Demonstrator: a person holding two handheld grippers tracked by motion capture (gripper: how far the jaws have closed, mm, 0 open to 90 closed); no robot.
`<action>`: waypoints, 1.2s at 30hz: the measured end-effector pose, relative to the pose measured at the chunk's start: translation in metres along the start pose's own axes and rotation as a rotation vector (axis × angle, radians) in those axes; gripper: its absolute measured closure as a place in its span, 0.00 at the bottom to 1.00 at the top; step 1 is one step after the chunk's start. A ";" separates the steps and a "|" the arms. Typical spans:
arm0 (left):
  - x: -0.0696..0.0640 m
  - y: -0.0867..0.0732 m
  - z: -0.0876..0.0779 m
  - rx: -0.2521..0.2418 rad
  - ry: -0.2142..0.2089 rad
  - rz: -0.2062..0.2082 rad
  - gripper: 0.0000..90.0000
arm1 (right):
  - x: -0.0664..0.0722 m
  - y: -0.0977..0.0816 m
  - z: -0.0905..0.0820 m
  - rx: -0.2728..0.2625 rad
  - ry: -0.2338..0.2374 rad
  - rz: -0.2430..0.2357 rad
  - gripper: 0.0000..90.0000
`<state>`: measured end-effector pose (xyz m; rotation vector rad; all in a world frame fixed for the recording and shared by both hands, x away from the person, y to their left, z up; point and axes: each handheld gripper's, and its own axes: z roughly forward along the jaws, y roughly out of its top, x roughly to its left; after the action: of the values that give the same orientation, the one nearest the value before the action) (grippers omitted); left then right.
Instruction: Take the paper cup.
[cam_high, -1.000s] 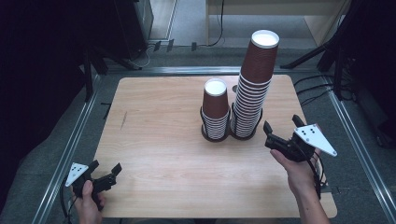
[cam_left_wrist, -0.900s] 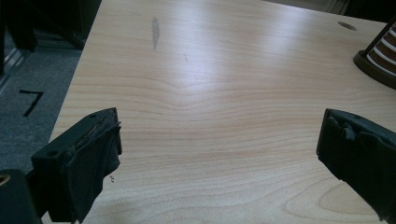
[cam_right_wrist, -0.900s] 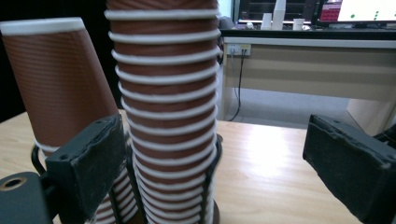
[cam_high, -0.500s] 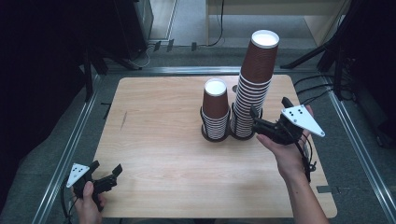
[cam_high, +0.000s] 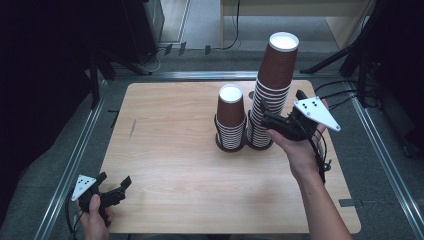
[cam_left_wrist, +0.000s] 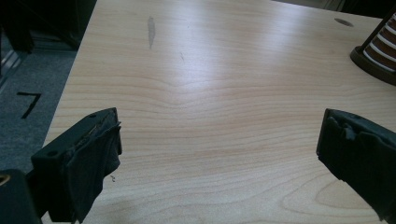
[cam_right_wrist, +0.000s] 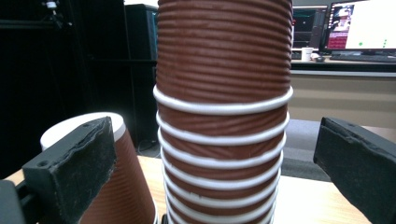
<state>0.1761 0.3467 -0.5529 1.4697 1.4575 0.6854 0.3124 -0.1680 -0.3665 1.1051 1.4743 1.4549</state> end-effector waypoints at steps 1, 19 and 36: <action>0.000 0.000 0.000 0.000 0.000 0.000 0.00 | 0.000 0.001 0.002 -0.002 -0.005 0.000 0.00; 0.001 0.000 0.000 -0.003 -0.008 -0.012 0.00 | 0.005 0.022 0.027 -0.030 -0.032 0.013 0.00; 0.001 0.000 0.000 0.000 -0.012 -0.013 0.00 | 0.002 0.031 0.054 0.005 -0.070 -0.014 0.00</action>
<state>0.1767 0.3479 -0.5535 1.4604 1.4571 0.6680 0.3643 -0.1496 -0.3376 1.1351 1.4352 1.3894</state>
